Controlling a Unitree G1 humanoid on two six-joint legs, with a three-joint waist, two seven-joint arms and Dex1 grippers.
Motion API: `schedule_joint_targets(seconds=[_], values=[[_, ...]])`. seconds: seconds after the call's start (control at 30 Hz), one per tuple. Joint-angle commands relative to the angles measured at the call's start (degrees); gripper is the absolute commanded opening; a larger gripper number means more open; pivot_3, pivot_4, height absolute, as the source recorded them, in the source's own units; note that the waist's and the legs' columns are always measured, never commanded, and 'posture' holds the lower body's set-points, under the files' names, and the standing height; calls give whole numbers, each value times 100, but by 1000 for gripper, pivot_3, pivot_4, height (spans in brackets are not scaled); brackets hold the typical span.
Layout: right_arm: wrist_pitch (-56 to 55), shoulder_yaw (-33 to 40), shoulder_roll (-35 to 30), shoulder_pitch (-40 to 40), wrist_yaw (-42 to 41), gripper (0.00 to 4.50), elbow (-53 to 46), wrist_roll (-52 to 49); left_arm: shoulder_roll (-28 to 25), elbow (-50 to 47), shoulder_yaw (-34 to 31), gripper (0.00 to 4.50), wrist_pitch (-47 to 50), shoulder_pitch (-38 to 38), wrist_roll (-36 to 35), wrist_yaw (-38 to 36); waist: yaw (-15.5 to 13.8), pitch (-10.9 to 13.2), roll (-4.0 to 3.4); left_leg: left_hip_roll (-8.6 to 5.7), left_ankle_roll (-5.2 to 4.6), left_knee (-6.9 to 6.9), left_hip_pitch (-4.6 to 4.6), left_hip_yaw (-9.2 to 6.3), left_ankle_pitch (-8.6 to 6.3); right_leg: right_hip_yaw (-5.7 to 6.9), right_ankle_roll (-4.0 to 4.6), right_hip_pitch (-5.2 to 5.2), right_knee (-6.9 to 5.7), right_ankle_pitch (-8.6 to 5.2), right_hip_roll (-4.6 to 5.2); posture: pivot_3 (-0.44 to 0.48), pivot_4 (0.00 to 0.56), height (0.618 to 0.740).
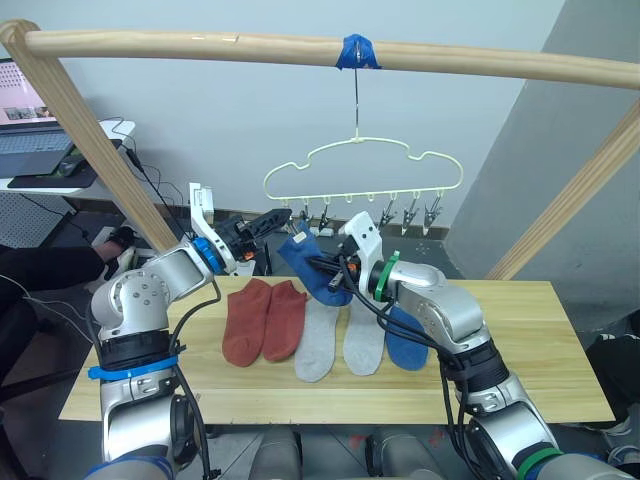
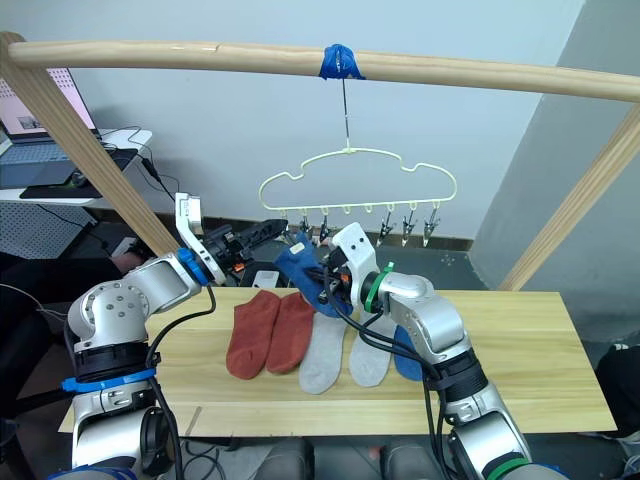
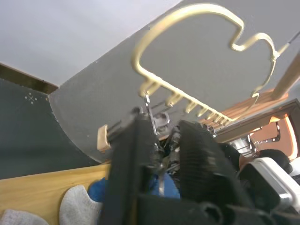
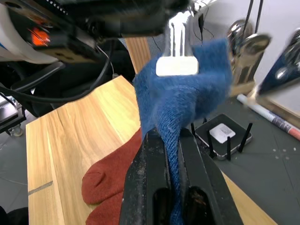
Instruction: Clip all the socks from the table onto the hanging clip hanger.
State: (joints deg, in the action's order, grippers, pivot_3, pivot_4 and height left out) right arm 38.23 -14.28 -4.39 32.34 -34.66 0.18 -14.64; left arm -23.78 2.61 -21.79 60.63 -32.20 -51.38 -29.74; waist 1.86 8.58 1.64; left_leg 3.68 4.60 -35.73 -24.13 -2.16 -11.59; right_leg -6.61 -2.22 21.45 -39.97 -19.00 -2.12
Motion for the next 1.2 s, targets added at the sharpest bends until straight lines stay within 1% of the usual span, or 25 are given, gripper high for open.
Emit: schedule_joint_targets(seconds=[0.03,0.23,0.27,0.33,0.43,0.47,0.5,0.6,0.63,0.87,1.03,1.13,1.2], values=[[-146,61,121,118,71,0,-5,-46,-134,-360,-112,2432,18,36,-247,-105,-2,2,-1,0,0,0,-1,-1,0,0,0,0,0,0,0,73,136,740],[-8,24,332,124,72,0,163,-134,-388,-647,-89,4296,28,316,-274,-101,-3,10,-4,0,0,1,-2,-4,0,3,-2,0,0,-2,0,83,140,740],[-1,22,374,142,80,0,235,-130,-461,-703,-19,4478,-28,373,-197,-143,-5,12,-4,0,0,1,-2,-5,0,4,-2,0,1,-2,0,86,140,740],[-6,28,423,170,86,0,335,-115,-560,-781,100,4478,-136,447,-81,-211,-7,16,-6,0,0,1,-2,-5,0,4,-3,0,1,-2,0,88,141,740],[-118,58,465,214,90,0,596,-62,-802,-1048,662,4478,-883,671,626,-515,-17,23,-9,-1,0,1,-2,-6,0,6,-3,0,1,-3,1,94,140,740],[-153,66,461,221,90,529,664,-42,-849,-1105,792,4500,-1056,721,769,-600,-19,24,-10,-2,1,2,-2,-6,0,5,-1,0,2,-2,2,94,140,740],[-182,76,439,221,102,701,708,-16,-880,-1170,891,4500,-1218,770,867,-702,-22,26,-10,-2,1,3,-2,-5,0,4,0,1,3,-2,3,94,140,740],[-196,154,174,65,130,1721,607,63,-842,-1239,1094,4500,-1725,864,1220,-778,-27,37,-15,-3,1,3,-4,-5,0,5,3,2,4,-1,3,86,138,740],[-182,185,59,-18,125,1993,521,63,-809,-1206,1129,4500,-1855,872,1319,-767,-35,38,-16,-3,1,3,-6,-5,0,5,3,3,4,-1,4,81,137,740],[73,449,-887,-792,54,4410,-562,-59,-602,-1268,1409,4500,-2496,1135,1802,-732,-31,42,-21,-10,0,1,-39,-3,0,4,2,30,10,-2,12,49,134,740],[210,745,-1497,-1235,-63,4410,-1392,-224,-285,-1260,1615,4500,-3106,1242,2237,-554,-14,43,-24,-9,0,2,-45,-4,0,5,3,36,10,-1,10,29,130,740],[254,954,-1615,-1355,-27,4410,-1803,-384,-19,-1115,1678,4500,-3587,1191,2483,-446,-3,43,-24,-11,0,-2,-46,-3,0,3,-1,35,9,-3,10,16,124,740],[294,1136,-1590,-1401,39,4470,-2071,-552,170,-958,1732,4111,-3949,1158,2666,-386,-3,43,-24,-11,-1,-5,-46,-3,0,3,-3,35,8,-4,10,11,122,740]])
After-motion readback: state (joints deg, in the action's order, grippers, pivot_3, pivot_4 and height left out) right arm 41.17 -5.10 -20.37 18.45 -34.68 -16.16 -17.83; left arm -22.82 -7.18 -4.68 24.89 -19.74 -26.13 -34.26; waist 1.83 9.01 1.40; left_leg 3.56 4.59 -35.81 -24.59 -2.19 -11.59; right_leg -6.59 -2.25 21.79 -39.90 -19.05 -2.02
